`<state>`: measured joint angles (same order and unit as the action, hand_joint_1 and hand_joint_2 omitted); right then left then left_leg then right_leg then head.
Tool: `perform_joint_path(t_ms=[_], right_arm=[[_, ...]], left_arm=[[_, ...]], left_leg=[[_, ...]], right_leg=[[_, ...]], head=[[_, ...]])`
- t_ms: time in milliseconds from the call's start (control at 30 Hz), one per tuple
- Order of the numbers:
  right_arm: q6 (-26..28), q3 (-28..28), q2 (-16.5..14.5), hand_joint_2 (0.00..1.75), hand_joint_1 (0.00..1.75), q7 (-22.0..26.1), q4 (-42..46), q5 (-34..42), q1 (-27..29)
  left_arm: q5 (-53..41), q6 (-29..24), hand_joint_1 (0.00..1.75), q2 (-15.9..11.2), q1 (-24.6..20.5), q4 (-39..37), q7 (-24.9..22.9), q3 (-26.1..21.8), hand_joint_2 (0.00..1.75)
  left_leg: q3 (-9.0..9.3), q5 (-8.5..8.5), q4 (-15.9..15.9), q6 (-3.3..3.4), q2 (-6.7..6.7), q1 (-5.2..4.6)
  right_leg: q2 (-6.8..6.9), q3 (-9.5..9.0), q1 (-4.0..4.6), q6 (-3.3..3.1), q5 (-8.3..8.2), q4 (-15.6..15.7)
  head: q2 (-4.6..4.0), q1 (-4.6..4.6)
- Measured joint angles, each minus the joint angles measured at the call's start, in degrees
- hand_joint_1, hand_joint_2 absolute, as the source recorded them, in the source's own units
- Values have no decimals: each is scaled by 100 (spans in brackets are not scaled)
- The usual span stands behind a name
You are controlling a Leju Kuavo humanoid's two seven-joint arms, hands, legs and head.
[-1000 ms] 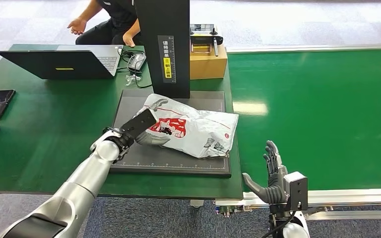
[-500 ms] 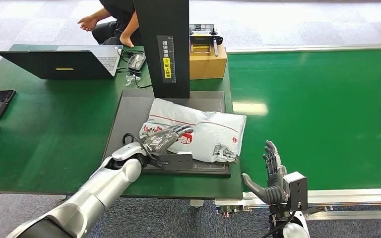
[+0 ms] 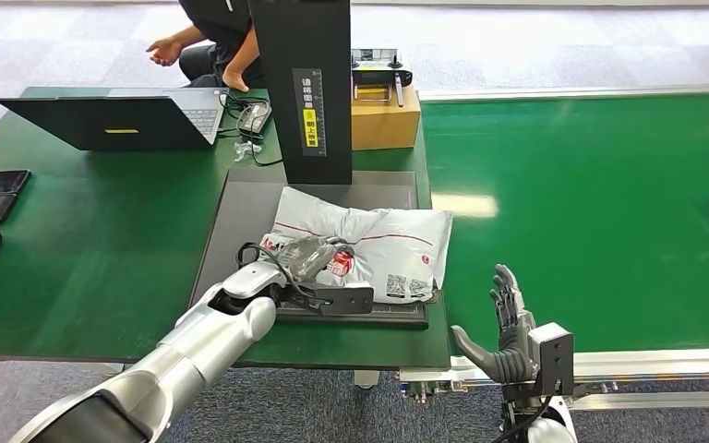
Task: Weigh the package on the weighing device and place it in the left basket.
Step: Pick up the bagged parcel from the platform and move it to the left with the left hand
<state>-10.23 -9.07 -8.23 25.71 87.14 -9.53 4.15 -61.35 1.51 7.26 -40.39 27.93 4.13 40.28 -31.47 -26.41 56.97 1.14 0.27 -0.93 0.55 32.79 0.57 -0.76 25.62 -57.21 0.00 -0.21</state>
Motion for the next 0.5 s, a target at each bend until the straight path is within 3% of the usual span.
perform_joint_path(t_ms=[500], right_arm=[[-9, -5, 1, 175, 0, -1, 2, -4, 23]], left_arm=[[-25, -438, 175, -27, 24, 0, -215, -330, 175]], left_leg=[[4, 4, -5, -4, 2, 3]], right_leg=[[-2, -1, 4, -7, -2, -1]], head=[[0, 0]])
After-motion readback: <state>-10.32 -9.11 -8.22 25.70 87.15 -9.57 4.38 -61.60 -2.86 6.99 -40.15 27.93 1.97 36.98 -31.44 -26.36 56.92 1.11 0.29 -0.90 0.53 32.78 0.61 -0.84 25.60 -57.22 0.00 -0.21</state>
